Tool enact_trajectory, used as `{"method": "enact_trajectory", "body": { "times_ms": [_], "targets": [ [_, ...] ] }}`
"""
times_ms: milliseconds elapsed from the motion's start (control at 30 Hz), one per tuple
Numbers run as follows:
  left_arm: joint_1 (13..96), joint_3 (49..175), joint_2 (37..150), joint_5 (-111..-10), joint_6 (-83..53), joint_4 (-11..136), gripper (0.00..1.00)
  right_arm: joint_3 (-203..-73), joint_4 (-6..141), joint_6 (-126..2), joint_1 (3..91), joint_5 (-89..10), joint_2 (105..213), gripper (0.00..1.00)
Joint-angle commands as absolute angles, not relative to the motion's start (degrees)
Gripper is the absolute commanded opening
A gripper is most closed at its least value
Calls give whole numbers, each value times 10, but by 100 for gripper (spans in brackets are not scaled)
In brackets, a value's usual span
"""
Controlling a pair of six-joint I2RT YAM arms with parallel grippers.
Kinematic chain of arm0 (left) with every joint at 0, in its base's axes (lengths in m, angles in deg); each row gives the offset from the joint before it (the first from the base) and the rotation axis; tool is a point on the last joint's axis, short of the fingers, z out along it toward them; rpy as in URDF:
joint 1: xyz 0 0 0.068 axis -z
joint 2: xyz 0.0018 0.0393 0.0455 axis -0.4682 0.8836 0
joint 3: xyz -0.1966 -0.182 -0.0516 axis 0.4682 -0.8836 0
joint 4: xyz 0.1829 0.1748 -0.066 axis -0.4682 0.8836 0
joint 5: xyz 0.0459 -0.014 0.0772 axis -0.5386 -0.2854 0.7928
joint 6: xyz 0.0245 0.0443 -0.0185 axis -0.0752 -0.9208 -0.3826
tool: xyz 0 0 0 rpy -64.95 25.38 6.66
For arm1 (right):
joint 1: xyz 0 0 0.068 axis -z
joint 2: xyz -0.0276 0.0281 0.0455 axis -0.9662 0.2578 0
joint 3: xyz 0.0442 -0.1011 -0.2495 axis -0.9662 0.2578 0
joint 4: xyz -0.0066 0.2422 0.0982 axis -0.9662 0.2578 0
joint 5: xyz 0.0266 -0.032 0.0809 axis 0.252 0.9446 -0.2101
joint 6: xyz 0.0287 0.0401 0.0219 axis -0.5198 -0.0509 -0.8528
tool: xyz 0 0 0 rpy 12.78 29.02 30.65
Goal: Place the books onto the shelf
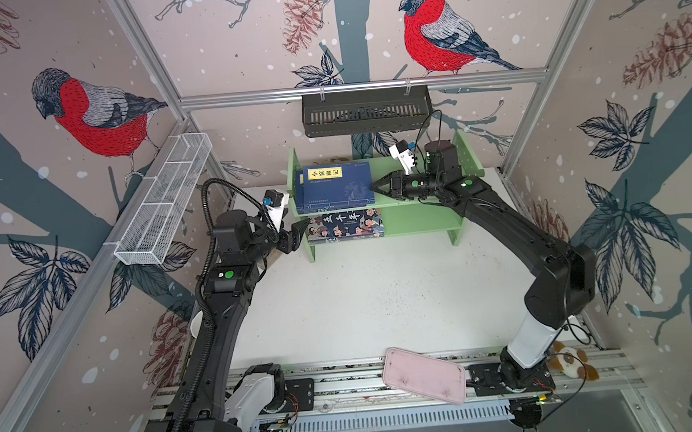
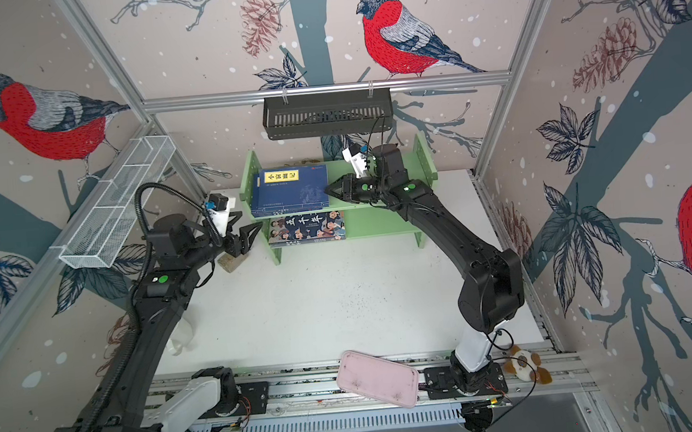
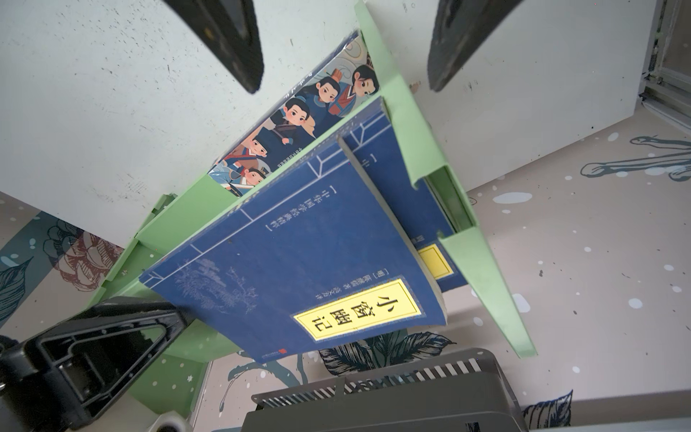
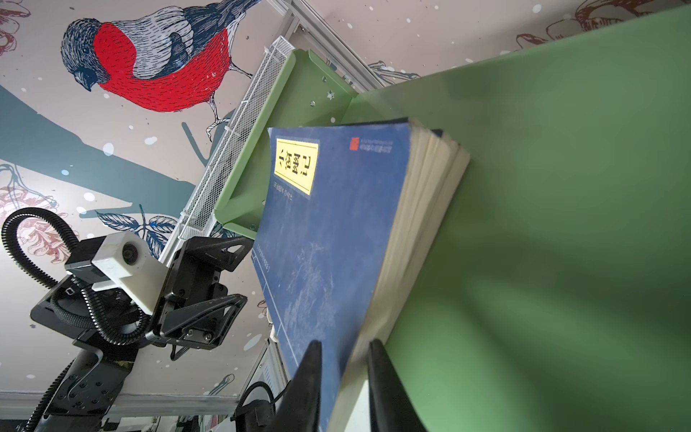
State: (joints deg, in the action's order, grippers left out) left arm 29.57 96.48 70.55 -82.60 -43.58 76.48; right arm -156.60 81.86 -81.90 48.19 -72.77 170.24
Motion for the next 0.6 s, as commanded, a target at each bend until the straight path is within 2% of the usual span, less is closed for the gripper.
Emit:
{"method": "enact_trajectory", "body": {
  "times_ms": [0, 567],
  "targets": [
    [295, 960, 707, -822, -425, 732, 69, -1567, 805, -812, 477, -720, 1704, 23],
    [296, 959, 721, -797, -391, 692, 65, -1591, 800, -823, 466, -720, 1718, 22]
  ]
}}
